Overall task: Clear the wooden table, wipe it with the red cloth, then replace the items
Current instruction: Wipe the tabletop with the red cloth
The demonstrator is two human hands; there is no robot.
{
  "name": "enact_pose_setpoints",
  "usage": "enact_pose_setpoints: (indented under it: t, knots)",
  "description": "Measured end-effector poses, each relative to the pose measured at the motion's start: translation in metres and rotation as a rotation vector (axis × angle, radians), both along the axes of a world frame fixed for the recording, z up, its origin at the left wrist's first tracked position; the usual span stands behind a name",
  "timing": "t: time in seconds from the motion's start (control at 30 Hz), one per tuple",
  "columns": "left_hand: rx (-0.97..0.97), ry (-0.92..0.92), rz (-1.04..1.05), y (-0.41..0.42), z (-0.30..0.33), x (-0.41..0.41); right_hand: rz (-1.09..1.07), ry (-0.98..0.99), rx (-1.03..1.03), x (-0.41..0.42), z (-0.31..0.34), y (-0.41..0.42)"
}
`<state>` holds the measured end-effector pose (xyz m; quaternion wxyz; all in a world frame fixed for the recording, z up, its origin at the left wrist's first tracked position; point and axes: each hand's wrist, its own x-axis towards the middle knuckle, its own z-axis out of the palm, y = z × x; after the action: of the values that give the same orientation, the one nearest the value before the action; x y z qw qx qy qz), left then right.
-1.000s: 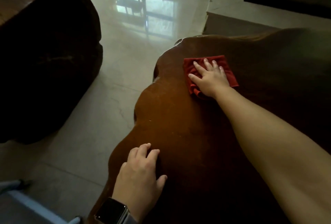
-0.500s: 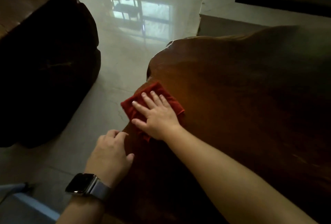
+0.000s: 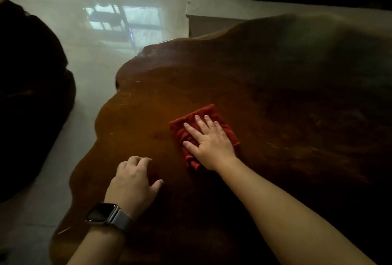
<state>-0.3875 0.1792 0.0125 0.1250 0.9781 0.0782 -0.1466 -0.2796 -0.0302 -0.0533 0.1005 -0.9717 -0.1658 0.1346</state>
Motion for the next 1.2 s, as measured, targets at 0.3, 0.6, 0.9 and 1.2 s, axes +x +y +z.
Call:
enact_pose_setpoints:
  t: [0.3,0.6,0.9,1.2]
  knots:
    - [-0.072,0.001,-0.248,-0.143,-0.003,0.011,-0.387,0.034,-0.046,-0.064,0.005,-0.228]
    - [-0.076,0.023,-0.400,-0.252,-0.010,-0.005,-0.738,0.062,-0.082,-0.157,0.005,-0.407]
    - [-0.074,0.075,-0.349,-0.258,-0.013,-0.047,-0.888,0.101,-0.084,-0.181,0.011,-0.450]
    - [-0.060,0.070,-0.198,-0.147,-0.007,-0.086,-0.693,0.089,-0.074,-0.148,0.014,-0.314]
